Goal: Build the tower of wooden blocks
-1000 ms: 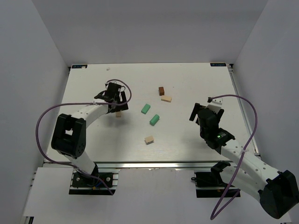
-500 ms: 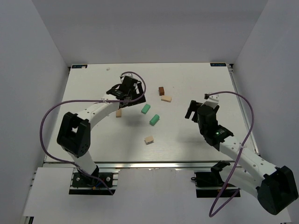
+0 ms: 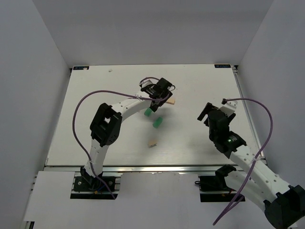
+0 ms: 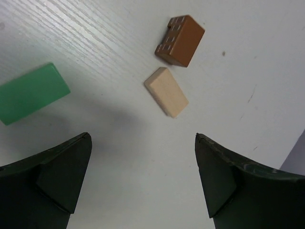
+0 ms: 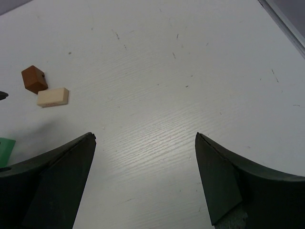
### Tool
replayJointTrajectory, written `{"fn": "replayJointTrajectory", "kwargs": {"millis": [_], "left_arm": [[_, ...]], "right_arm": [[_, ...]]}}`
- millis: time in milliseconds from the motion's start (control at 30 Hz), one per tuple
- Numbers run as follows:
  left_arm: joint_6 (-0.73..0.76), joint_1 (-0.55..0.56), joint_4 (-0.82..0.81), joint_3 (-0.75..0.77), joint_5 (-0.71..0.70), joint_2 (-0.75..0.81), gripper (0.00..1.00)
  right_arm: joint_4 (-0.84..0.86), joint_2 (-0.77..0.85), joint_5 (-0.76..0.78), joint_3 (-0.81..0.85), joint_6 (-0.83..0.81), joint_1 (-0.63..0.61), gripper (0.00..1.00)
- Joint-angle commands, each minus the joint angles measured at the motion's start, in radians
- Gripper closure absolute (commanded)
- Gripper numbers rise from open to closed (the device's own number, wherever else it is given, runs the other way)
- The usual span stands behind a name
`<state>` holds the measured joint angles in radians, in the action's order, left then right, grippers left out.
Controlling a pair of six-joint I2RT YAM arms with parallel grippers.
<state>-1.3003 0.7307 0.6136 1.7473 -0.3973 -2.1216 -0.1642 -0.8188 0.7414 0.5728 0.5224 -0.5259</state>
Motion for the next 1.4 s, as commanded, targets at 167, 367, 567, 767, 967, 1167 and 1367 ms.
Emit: {"fn": "replayJointTrajectory", "kwargs": {"millis": [167, 367, 567, 767, 967, 1167, 1367], "left_arm": [[-0.410, 0.044, 0.112, 0.168, -0.195, -0.056, 0.02], [-0.400, 0.064, 0.160, 0.337, -0.192, -0.205, 0.02], [-0.369, 0.064, 0.176, 0.394, -0.181, -0.258, 0.02], [-0.396, 0.064, 0.161, 0.350, -0.186, -0.265, 0.02], [-0.404, 0.062, 0.189, 0.399, -0.202, -0.330, 0.02], [-0.381, 0.058, 0.169, 0.426, -0.212, -0.360, 0.09], [-0.349, 0.038, 0.156, 0.442, -0.219, -0.385, 0.19]], "right_arm": [[0.032, 0.066, 0.062, -0.021, 0.031, 0.006, 0.11], [0.014, 0.070, 0.096, -0.021, 0.036, 0.007, 0.11], [0.005, 0.081, 0.124, -0.025, 0.041, 0.009, 0.11], [0.006, 0.078, 0.133, -0.031, 0.054, 0.010, 0.11], [-0.006, 0.081, 0.157, -0.034, 0.068, 0.010, 0.11], [-0.003, 0.087, 0.173, -0.039, 0.071, 0.010, 0.11], [-0.003, 0.092, 0.179, -0.040, 0.076, 0.012, 0.11]]}}
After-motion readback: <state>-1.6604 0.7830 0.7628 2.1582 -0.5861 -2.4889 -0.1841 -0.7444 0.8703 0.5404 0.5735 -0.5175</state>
